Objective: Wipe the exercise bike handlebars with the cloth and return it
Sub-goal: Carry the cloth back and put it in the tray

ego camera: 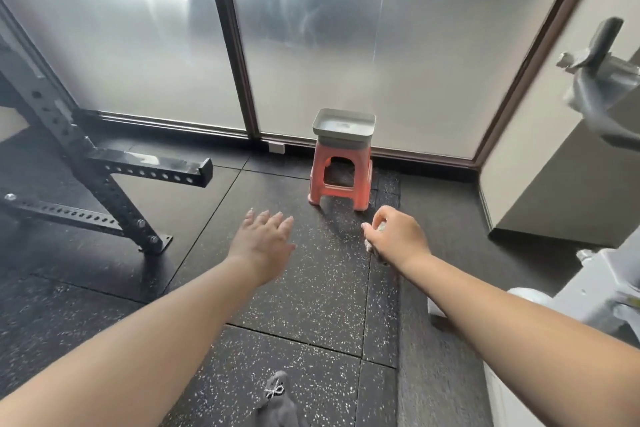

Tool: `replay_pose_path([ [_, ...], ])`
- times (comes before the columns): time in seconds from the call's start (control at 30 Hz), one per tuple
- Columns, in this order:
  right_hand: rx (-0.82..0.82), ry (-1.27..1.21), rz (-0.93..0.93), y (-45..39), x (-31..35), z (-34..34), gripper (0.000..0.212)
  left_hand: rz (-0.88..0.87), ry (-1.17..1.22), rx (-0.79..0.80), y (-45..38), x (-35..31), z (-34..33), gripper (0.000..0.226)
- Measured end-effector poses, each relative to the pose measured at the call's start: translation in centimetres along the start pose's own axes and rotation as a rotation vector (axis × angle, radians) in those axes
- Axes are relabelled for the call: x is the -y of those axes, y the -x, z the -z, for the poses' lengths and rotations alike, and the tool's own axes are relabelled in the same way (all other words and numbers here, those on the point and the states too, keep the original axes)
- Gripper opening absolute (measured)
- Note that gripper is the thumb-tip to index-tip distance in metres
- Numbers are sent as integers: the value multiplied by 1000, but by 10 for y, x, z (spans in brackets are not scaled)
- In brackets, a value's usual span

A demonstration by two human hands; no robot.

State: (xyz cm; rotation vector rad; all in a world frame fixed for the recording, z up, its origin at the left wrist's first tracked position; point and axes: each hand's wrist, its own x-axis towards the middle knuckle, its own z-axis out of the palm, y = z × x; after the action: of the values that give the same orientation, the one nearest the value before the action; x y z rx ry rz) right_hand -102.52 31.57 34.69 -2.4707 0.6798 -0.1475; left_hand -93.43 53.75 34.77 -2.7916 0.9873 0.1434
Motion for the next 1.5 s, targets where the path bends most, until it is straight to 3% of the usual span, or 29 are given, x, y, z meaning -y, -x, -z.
replay_pose_path([
  [0.33, -72, -78, -157, -149, 36, -14, 14, -180, -28, -4, -165, 75, 15, 60],
  [0.67, -99, -173, -300, -265, 33, -25, 14, -316, -29, -19, -313, 100, 20, 58],
  [1.0, -111, -272, -292, -463, 15, 1, 15, -290, -37, -11, -506, 104, 47, 60],
  [1.27, -67, -331, -274, -587, 12, 10, 20, -186, 147, -52, -617, 115, 62, 57],
  [1.5, -43, -474, -277, -683, 21, -4, 29, -280, 290, -94, -710, 123, 62, 52],
])
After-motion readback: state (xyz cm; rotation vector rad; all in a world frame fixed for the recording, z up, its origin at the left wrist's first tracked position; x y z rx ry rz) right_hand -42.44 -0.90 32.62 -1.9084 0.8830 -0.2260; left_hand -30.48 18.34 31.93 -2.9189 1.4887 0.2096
